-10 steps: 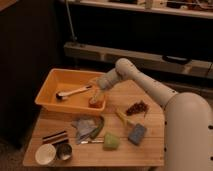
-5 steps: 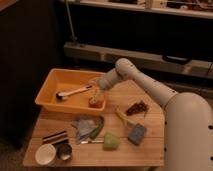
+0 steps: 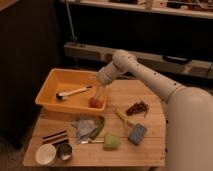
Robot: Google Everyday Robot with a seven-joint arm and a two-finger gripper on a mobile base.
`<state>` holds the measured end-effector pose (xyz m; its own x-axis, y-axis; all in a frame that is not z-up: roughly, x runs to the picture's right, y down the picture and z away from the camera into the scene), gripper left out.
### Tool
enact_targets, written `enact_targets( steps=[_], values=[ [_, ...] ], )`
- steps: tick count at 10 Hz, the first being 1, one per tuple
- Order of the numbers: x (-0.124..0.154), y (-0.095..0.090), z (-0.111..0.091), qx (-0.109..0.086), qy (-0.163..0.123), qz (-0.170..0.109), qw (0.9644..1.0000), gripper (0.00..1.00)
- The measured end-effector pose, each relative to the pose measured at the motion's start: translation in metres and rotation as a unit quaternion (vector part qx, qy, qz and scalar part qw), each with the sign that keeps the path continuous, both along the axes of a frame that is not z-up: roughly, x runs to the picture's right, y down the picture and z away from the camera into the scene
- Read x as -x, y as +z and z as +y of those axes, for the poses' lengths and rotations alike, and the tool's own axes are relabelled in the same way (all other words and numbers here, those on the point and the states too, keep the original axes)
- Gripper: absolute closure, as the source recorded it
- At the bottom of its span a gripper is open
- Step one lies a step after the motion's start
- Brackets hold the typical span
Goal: Place sponge in paper cup
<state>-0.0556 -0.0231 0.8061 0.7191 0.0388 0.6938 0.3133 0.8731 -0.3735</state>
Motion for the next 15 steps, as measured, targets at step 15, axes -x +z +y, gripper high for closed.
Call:
enact_targets(
  steps=[15],
  values=[
    [-0.158,-0.07,0.072,-0.096,-0.211,0.0,0.9727,0.2]
  ],
)
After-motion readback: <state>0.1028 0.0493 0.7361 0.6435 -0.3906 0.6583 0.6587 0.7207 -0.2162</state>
